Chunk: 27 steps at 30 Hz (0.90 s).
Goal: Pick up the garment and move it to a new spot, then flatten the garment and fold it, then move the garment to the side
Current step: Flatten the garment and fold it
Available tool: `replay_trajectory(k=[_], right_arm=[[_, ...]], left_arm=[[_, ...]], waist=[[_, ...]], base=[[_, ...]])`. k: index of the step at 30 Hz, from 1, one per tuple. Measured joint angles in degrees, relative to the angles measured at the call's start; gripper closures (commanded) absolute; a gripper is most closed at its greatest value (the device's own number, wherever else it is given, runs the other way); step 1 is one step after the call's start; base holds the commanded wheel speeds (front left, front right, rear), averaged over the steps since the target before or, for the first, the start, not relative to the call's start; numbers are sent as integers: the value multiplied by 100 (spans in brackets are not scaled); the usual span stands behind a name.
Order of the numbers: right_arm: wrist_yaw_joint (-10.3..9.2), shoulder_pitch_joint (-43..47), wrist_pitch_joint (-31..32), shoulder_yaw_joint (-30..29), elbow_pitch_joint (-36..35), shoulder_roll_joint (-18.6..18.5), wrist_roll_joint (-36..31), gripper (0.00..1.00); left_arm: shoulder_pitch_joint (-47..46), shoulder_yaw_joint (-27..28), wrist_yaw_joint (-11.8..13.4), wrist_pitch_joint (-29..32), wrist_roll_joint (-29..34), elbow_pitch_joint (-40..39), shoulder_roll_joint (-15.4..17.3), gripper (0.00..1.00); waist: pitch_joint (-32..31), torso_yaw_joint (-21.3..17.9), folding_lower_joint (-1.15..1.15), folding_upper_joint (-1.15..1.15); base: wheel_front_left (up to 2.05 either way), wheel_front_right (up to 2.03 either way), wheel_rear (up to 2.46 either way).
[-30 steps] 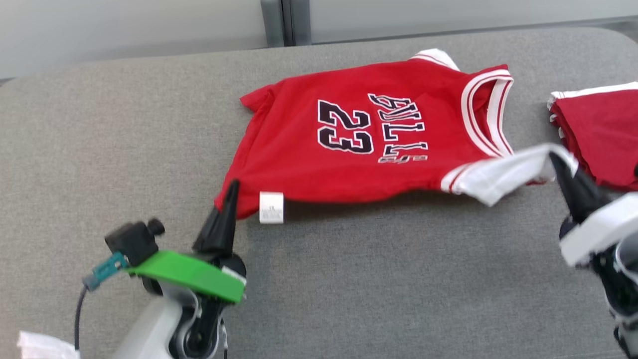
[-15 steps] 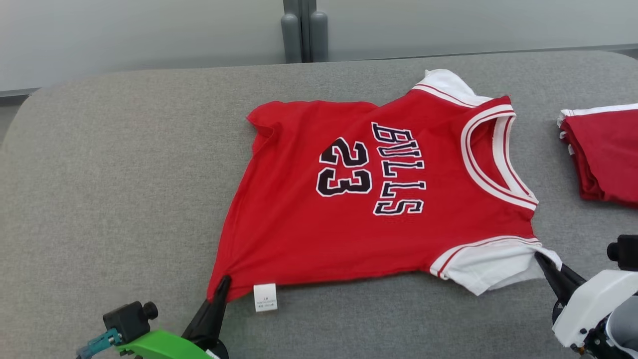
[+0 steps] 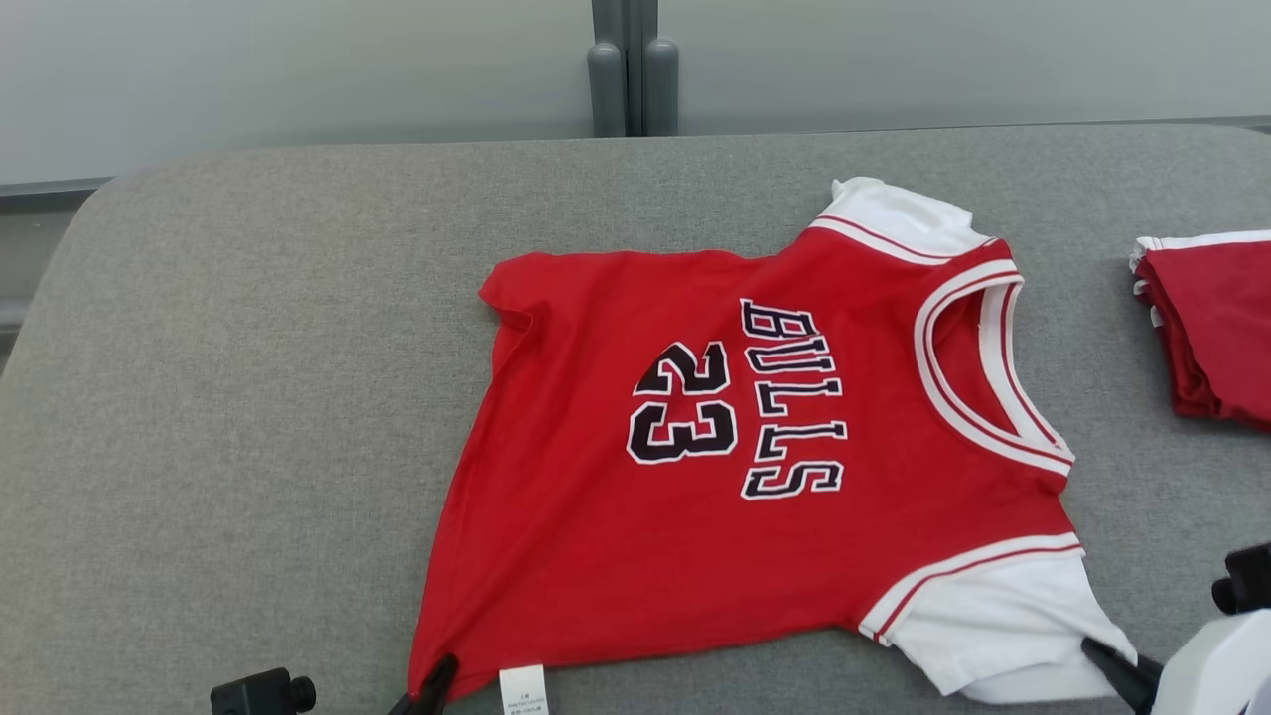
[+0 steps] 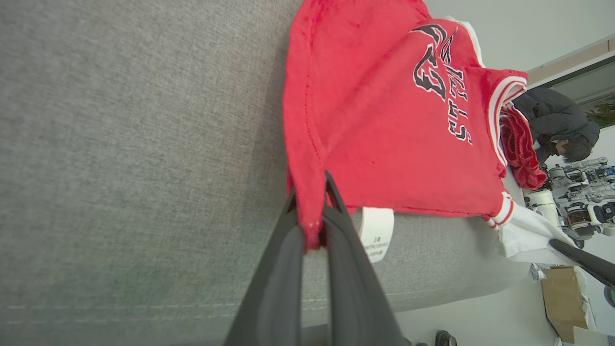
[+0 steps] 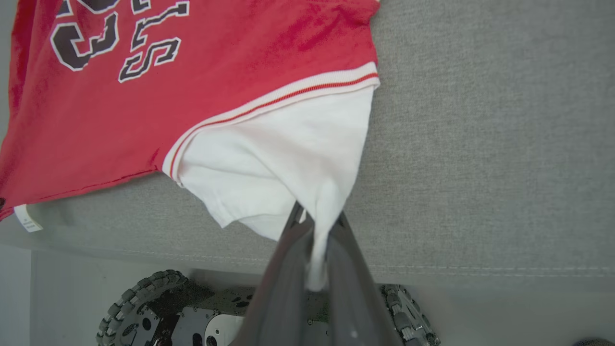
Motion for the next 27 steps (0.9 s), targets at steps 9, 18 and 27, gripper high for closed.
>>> replay_trajectory(k=[9,18,27], right_arm=[[-1,167,255,-646,-962,233,514,100],[-1,-1450,-1410,-49,-861,-270,509,100],[0,-4359,-1834,1277,-131,-1070,421,100]], left_arm=[[119,111,67,-59,-76,-455,86,100],[-919,512,-288,-344,-189,-1191,-141,100],[-3389,851,-330,338,-190,-1077,-83,100]], waist=[[-23,7,0,0],[-127,-52,0,0],[-117,-241,0,0]], base=[[0,0,0],[0,0,0],[0,0,0]])
